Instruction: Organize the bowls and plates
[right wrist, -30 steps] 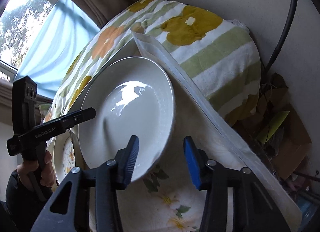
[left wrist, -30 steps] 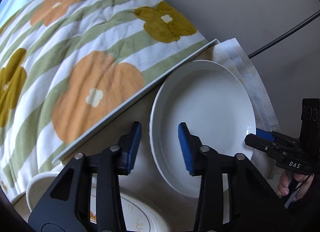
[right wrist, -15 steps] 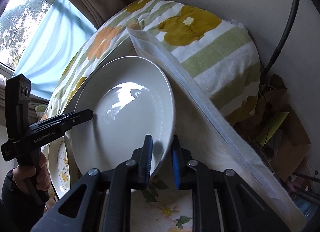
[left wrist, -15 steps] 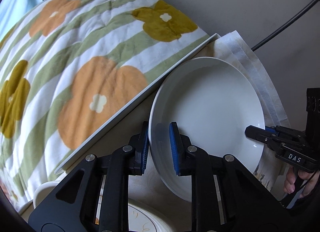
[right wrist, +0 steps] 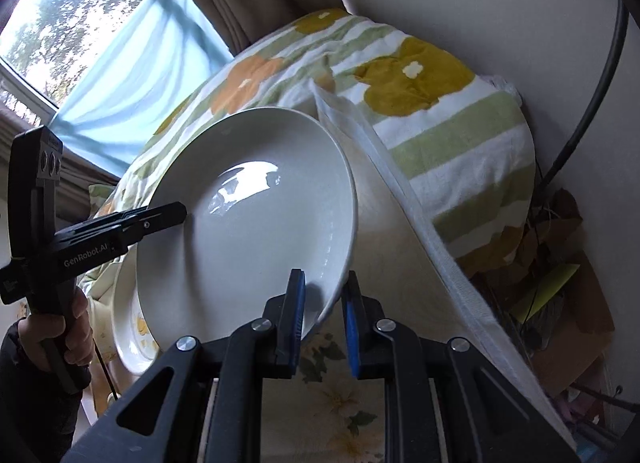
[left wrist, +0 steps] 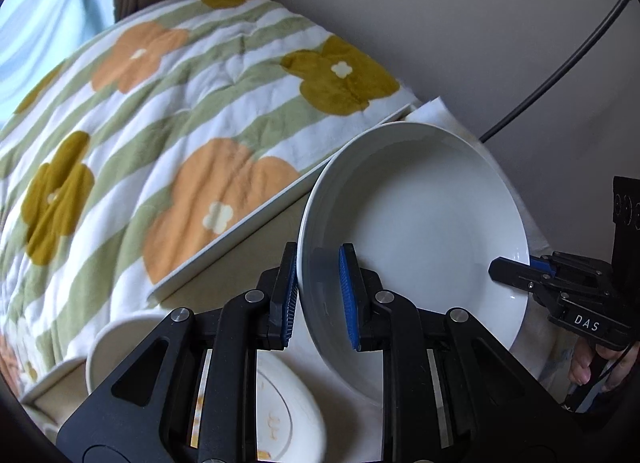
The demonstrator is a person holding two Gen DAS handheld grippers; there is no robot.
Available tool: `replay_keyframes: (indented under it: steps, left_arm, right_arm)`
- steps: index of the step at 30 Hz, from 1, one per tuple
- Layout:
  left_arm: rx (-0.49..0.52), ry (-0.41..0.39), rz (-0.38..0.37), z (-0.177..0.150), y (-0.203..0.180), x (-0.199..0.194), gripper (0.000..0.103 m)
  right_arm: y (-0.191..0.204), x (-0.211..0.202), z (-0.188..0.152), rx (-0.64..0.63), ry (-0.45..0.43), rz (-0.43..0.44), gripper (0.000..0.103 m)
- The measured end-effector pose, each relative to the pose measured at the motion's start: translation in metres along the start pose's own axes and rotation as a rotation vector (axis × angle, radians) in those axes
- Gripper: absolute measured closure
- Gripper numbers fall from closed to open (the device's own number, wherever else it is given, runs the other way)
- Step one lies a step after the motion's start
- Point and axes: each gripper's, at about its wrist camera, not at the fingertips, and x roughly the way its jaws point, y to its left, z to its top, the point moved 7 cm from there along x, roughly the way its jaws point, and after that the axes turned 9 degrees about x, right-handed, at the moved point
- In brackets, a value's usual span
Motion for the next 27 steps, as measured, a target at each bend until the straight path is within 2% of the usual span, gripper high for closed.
replay_keyframes:
  steps: [4,6,12,22,27]
  left_arm:
    - [-0.052,-0.047,0.047,-0.009,-0.009,-0.042,0.086]
    - [-0.09,-0.065,0.071,-0.017,-0.011,-0.064,0.086]
    - [-0.195,-0.113,0.168,-0.062,-0.02,-0.125,0.086]
    - [-0.431,-0.14,0.321,-0.189,-0.032,-0.2,0.086]
    - [-0.555,-0.118,0.344,-0.256,-0.03,-0.215,0.086]
  right_arm:
    - [0.016,-0.029,0.003,-0.082,0.0,0.037,0.086]
    - [0.027,-0.041,0.001,-0.14,0.027,0.077,0.086]
    - [0.06,-0.074,-0.02,-0.279,0.059,0.167,0.086]
    - [0.106,-0.077,-0.1,-0.487,0.199,0.293,0.086]
    - [0.125,-0.067,-0.147,-0.56,0.292,0.32,0.086]
